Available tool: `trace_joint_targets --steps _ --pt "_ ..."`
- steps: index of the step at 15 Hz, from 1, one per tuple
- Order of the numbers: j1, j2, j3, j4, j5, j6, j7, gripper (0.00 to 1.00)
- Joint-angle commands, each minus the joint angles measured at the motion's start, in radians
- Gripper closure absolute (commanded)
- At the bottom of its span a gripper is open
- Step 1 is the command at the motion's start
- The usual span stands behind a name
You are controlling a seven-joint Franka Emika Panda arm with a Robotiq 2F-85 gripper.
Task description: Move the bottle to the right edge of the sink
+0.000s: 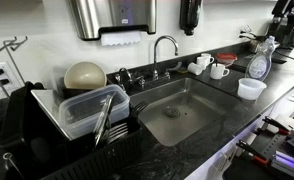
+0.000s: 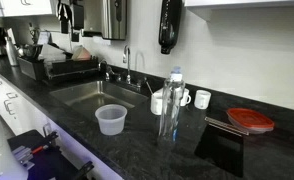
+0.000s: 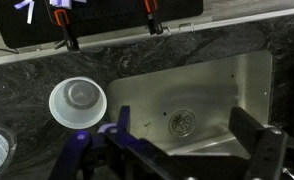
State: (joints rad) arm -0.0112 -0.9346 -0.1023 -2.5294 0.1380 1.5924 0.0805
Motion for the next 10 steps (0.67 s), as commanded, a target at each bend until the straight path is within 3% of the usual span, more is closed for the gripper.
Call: trace_joint_targets --steps 1,10 --pt "-0.027 0.004 0.017 0.003 0.013 -0.005 -0.017 0.00" --pt "-0.027 0.004 0.017 0.003 0.013 -0.005 -0.017 0.00"
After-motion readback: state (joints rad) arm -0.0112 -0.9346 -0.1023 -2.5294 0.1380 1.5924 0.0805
